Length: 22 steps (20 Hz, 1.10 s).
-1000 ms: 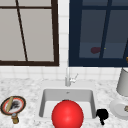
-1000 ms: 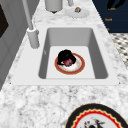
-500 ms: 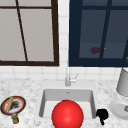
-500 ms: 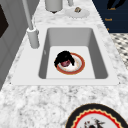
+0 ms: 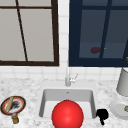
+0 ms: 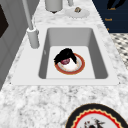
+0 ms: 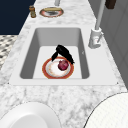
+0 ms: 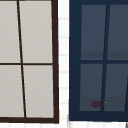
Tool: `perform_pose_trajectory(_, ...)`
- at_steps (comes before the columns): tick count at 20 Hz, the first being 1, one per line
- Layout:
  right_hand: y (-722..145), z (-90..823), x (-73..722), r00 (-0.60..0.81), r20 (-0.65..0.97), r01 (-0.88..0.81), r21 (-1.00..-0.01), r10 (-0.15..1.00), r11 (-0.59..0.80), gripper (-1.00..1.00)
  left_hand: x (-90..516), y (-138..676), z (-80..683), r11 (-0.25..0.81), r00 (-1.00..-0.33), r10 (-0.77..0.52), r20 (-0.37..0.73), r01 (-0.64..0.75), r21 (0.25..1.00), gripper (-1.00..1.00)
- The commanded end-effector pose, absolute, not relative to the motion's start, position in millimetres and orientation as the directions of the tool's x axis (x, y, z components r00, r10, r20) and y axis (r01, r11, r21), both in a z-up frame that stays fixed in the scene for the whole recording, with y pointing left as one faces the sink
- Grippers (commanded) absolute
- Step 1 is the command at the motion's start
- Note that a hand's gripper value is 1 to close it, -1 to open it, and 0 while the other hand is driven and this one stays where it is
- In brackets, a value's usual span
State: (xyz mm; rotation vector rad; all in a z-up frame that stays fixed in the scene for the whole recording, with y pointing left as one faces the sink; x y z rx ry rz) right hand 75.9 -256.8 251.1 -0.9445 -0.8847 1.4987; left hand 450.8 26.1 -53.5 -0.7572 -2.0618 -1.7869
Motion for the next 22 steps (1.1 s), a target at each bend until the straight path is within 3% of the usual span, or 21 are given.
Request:
perform_pose_trajectory(1, -257, 251, 76, -0.080, -0.095, -0.396, -0.910, 0.992, -0.119, 0.00, 451, 27, -51, 0.084, -0.815, 0.188, 0.548, 0.569, 0.818, -1.00)
perform_pose_trajectory(22, -257, 251, 76, -0.080, -0.095, -0.396, -0.910, 0.992, -0.119, 0.00, 403, 93, 65, 0.051, -0.816, 0.173, 0.551, 0.566, 0.823, -1.00)
